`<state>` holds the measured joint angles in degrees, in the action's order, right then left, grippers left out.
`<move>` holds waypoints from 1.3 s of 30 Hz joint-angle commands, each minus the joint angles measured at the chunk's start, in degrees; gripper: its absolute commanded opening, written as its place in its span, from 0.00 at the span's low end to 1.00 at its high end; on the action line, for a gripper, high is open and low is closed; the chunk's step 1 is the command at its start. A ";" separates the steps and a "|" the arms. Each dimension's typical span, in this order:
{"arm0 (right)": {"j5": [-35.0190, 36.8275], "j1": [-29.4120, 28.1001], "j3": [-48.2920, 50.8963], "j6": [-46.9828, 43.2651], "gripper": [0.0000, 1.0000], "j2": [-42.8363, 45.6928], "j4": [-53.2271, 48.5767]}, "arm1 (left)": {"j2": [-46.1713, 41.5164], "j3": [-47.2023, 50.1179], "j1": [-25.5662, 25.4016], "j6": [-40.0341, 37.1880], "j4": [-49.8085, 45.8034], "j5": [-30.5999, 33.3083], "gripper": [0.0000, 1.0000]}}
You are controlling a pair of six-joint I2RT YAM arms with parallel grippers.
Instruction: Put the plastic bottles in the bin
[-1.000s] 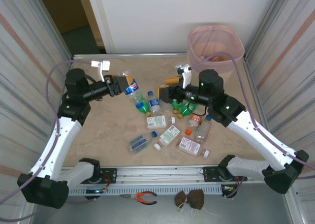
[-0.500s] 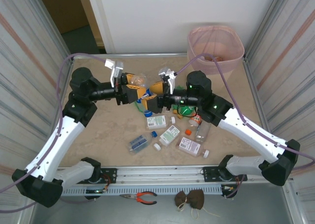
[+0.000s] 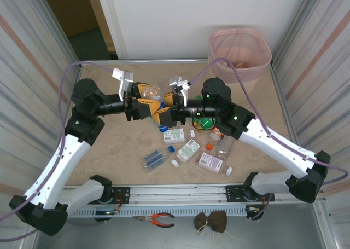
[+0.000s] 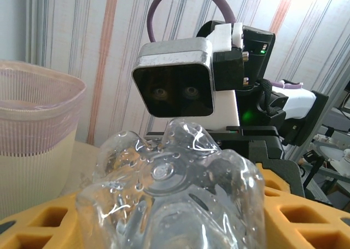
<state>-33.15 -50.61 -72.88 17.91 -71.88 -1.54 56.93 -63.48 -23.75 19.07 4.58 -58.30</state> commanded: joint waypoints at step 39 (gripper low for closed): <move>32.04 37.07 -13.27 27.13 0.37 -6.90 -3.65 | -7.48 2.35 -0.42 -5.22 -6.62 16.64 0.82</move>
<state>-4.56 -16.23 -83.00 37.56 -76.25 -6.02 50.43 -61.82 -23.77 12.67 -4.21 -42.22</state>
